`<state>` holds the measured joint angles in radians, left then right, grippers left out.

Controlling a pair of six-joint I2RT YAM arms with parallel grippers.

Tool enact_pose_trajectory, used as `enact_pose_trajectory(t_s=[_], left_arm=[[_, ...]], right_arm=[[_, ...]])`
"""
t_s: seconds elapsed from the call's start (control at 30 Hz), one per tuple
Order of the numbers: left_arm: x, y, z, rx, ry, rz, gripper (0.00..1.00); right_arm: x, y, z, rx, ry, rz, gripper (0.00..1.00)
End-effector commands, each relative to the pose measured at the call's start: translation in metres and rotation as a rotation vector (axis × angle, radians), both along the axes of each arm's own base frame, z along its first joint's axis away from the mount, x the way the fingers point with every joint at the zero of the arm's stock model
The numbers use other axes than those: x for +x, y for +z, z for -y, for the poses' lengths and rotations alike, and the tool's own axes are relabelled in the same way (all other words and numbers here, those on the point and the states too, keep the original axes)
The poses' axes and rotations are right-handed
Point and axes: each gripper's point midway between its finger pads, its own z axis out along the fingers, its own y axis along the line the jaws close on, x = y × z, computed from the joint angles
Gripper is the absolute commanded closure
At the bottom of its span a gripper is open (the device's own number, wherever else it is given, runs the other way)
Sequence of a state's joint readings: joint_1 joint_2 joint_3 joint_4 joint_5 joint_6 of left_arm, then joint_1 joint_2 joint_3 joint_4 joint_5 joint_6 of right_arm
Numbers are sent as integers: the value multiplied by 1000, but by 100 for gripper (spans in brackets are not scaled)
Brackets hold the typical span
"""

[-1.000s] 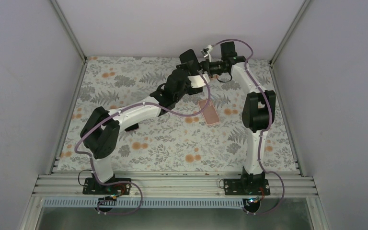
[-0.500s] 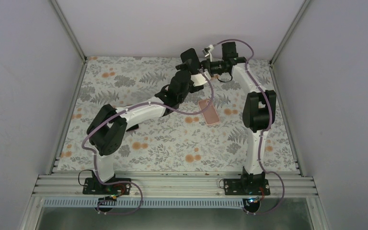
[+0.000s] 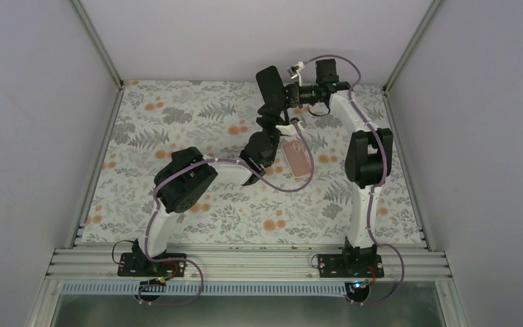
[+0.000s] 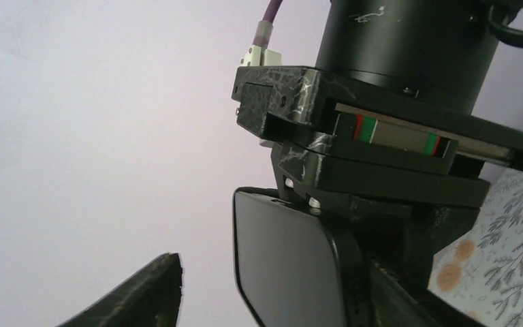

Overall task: Take the phone out of the phone case
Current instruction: Remove the phone case from the phone.

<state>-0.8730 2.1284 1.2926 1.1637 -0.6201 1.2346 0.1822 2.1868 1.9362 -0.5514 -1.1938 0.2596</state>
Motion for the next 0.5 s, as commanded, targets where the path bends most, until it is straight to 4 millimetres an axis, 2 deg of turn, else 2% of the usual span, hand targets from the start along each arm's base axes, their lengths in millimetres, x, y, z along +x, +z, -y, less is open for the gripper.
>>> enact_pose_trajectory(t_s=[0.0,0.07,0.17,0.37,0.47], left_arm=[[17,42,-53,-93,212,142,44],[21,41,-53,-90,222,150,59],[24,38,-51,-74,227,160,71],[25,37,-51,-41,250,214,75],[22,40,-52,-25,266,250,83]], right_arm=[[-45,48,-4,159,166,-29,97],[-50,50,-4,170,188,-18,97],[-53,49,-3,172,198,-9,97],[-55,50,-4,180,208,-15,97],[-54,48,-4,166,197,-16,97]])
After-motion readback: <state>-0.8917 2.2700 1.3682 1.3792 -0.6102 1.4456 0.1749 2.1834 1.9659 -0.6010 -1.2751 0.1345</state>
